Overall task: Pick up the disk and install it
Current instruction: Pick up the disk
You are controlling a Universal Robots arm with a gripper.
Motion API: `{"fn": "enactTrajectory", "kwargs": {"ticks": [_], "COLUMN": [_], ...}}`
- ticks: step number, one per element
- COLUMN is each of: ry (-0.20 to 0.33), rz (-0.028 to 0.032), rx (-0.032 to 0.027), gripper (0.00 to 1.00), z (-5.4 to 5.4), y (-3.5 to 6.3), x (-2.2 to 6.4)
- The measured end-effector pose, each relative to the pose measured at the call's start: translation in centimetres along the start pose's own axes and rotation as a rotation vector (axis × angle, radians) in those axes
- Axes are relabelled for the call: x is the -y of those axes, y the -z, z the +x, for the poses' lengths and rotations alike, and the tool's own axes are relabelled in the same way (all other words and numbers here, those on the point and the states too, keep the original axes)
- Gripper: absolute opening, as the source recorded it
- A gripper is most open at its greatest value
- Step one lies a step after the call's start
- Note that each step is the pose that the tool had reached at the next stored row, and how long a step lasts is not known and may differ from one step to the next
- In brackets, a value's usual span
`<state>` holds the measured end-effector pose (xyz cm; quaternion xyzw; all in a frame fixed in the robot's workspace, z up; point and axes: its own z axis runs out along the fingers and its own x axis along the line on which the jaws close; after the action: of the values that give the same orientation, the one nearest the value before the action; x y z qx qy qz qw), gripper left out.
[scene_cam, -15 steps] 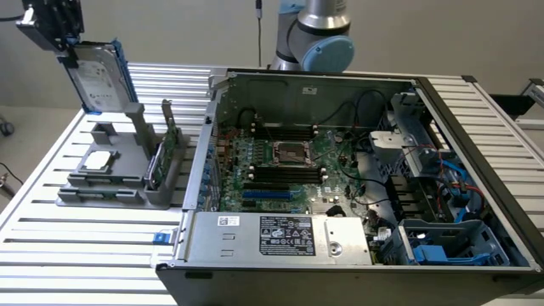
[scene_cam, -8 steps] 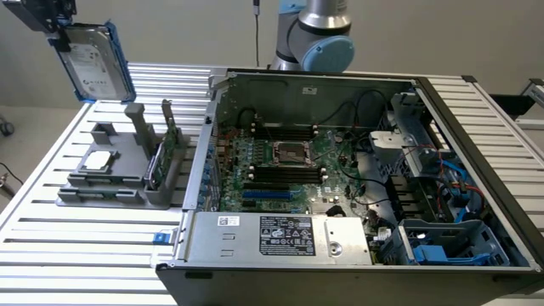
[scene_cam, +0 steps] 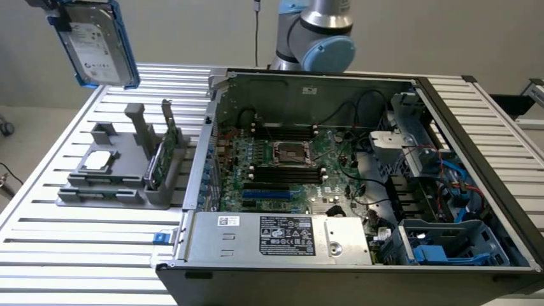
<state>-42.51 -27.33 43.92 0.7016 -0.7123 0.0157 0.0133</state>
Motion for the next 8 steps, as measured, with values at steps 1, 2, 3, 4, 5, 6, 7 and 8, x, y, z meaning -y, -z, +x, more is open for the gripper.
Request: {"fn": "enactTrajectory", "kwargs": {"ticks": [1, 2, 3, 4, 5, 6, 7, 8], "ry": [0.000, 0.000, 0.000, 0.000, 0.000, 0.000, 0.000, 0.000], "rz": [-0.0003, -0.0005, -0.0009, -0.0013, -0.0021, -0.0027, -0.0035, -0.0047], "rx": [0.0005, 0.0010, 0.0011, 0.0013, 0.0012, 0.0012, 0.0012, 0.0012], "gripper": [0.33, 0.33, 0.33, 0.33, 0.33, 0.33, 0.33, 0.33], "z": [0.1, 0.1, 0.2, 0.3, 0.4, 0.6, 0.7, 0.8], "y": [0.45, 0.89, 1.34, 1.78, 2.23, 2.70, 3.14, 3.60], "x": [0.45, 0.90, 1.35, 1.81, 2.26, 2.74, 3.20, 3.66]}}
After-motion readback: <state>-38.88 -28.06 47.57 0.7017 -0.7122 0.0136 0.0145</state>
